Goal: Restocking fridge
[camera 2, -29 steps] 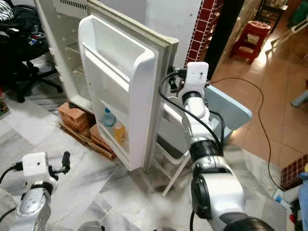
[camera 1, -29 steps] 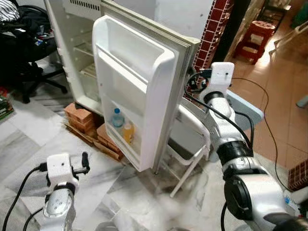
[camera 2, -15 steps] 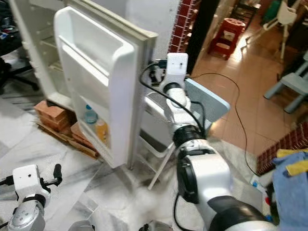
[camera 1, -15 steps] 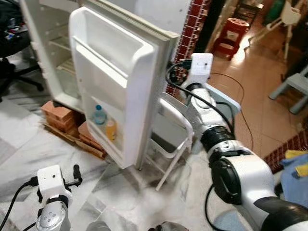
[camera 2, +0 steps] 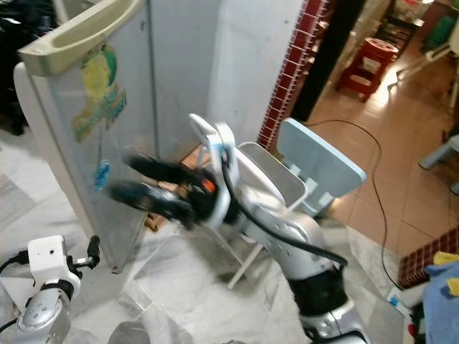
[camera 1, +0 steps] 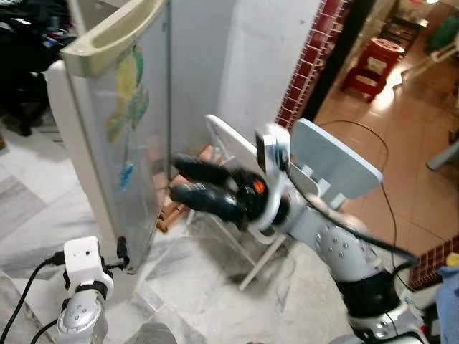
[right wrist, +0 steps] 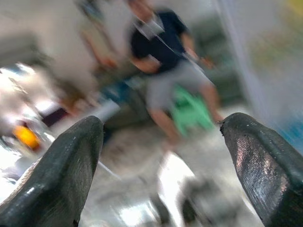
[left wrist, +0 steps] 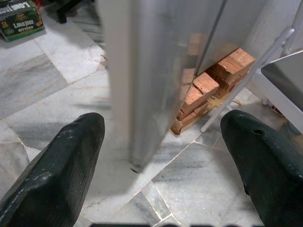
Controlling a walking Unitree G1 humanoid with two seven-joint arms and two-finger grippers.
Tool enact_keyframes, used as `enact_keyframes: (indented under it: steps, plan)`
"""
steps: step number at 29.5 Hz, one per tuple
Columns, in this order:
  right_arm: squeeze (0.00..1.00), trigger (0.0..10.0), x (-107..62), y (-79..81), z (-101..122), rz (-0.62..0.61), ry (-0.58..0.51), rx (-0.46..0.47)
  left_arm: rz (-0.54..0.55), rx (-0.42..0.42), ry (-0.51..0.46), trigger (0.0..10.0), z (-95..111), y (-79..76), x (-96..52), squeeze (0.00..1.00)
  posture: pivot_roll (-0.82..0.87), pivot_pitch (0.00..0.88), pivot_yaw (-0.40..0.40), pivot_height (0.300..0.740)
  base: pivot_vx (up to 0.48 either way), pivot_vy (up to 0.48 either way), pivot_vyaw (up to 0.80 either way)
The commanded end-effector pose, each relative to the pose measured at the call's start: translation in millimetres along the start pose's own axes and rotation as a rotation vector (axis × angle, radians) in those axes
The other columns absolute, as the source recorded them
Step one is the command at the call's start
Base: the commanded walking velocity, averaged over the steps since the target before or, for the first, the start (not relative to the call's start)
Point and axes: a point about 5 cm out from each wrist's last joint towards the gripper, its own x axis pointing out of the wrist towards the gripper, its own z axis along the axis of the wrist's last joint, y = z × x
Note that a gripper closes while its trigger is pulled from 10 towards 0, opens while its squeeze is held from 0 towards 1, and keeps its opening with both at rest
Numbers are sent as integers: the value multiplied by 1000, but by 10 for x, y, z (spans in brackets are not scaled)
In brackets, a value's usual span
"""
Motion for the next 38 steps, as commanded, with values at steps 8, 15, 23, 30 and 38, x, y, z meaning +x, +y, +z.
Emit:
enact_keyframes:
  steps: [8,15,23,30,38]
  plan:
    - [0,10000,-264,-343,-108,-368,106,-101,14,12,-3,10000,20,17,9,0,197,0,-98,740,0,0,0]
    - [0,10000,-463,-702,-223,-712,243,-310,81,33,-15,10000,39,105,13,0,196,0,-93,740,0,0,0]
    - [0,10000,-347,-959,217,-1040,15,-446,190,-28,30,10000,-8,225,39,0,198,0,-94,740,0,0,0]
    - [0,10000,337,-932,446,-1059,-121,-506,176,-60,25,10000,-11,200,69,0,195,0,-96,740,0,0,800]
    - [0,10000,993,-635,399,-756,-159,-475,173,-74,-7,10000,31,187,75,0,198,0,-103,740,228,0,799]
